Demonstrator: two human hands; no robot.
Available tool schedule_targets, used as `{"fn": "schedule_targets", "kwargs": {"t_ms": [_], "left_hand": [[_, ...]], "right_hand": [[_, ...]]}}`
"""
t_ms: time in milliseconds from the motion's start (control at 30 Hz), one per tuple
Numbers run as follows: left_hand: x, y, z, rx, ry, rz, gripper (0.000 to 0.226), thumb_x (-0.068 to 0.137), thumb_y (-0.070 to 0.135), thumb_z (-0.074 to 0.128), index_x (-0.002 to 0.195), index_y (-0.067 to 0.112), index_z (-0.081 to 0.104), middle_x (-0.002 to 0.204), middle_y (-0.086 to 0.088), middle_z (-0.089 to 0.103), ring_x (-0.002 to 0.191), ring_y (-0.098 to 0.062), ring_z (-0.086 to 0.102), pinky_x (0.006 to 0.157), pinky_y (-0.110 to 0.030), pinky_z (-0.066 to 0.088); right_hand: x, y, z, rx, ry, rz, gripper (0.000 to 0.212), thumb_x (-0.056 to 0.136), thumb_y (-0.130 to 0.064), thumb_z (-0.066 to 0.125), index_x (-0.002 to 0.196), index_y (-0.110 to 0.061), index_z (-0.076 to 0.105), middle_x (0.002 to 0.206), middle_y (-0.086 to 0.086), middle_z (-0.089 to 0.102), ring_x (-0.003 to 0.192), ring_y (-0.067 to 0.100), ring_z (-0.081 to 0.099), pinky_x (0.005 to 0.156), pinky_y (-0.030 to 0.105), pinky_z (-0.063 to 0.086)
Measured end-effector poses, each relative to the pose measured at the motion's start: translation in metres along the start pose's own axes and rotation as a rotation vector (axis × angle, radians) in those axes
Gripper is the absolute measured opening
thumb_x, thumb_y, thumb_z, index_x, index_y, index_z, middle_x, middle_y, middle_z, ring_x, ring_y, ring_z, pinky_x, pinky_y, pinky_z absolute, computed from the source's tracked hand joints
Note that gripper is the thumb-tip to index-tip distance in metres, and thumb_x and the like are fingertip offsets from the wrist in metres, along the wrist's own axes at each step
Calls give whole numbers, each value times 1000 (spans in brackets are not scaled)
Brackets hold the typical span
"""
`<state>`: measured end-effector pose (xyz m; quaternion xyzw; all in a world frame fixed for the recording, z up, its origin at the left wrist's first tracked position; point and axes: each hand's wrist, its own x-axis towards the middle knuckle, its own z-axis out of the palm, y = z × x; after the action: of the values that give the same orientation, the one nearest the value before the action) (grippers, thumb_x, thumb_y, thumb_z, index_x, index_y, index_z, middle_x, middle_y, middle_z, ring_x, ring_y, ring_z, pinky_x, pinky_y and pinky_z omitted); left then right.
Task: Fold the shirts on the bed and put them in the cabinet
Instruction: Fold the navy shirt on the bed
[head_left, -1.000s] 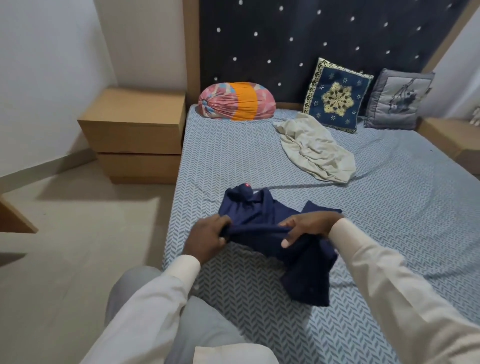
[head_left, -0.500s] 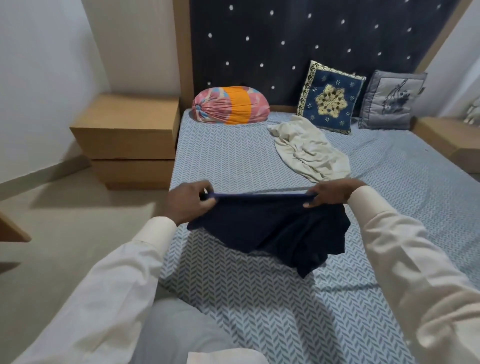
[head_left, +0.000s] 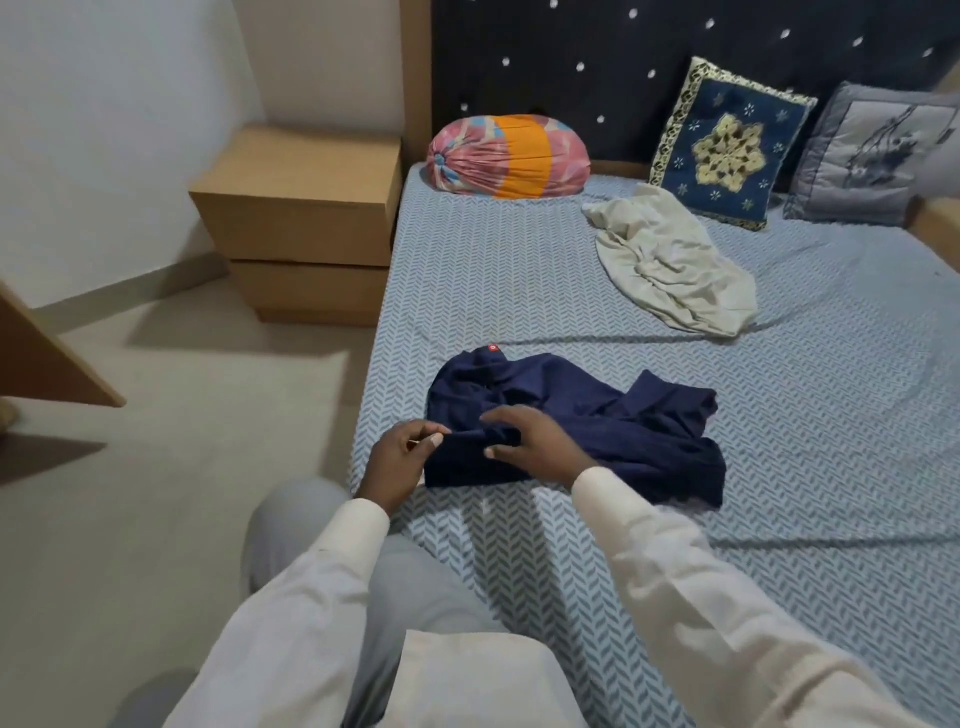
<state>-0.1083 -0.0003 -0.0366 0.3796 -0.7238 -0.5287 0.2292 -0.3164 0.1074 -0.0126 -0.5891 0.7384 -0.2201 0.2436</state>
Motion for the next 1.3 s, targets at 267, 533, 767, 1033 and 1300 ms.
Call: {"fn": "schedule_targets", "kwargs": {"t_ms": [267, 533, 767, 1033, 1300], "left_hand": [[-3, -5, -16, -440, 295, -259, 11, 96, 6, 54, 101, 9, 64, 86, -8, 67, 70, -18, 62, 62, -29, 51], [-7, 1, -8, -375, 122, -217, 20, 94, 19, 63, 96, 2, 72, 78, -3, 69, 66, -9, 59, 64, -25, 47], [-10, 2, -10, -344, 34, -217, 21, 97, 25, 59, 103, 9, 71, 92, 2, 71, 81, -10, 63, 72, -25, 50], [-11, 3, -9, -352, -54, -213, 20, 100, 22, 54, 104, 6, 66, 95, -5, 69, 88, -14, 63, 80, -24, 48], [-13, 7, -13, -431, -7, -177, 12, 95, 18, 62, 92, 7, 65, 86, -4, 66, 83, -14, 61, 83, -34, 52]], "right_hand": [[17, -33, 29, 426, 38, 68, 21, 97, -30, 60, 80, -17, 61, 72, -9, 54, 68, 5, 50, 68, 29, 40], [14, -34, 20, 553, -32, 85, 20, 93, -27, 66, 86, -9, 65, 79, -3, 54, 73, 12, 48, 74, 29, 38], [13, -41, 20, 549, -73, 84, 25, 93, -28, 67, 90, -2, 67, 75, 4, 52, 70, 17, 43, 67, 29, 35], [8, -43, 18, 704, -163, 164, 22, 96, -23, 62, 94, -1, 67, 84, 4, 58, 81, 18, 48, 78, 28, 38], [11, -49, 20, 641, -146, 217, 15, 100, -18, 56, 92, -10, 66, 71, -8, 57, 59, -2, 47, 62, 13, 38]]}}
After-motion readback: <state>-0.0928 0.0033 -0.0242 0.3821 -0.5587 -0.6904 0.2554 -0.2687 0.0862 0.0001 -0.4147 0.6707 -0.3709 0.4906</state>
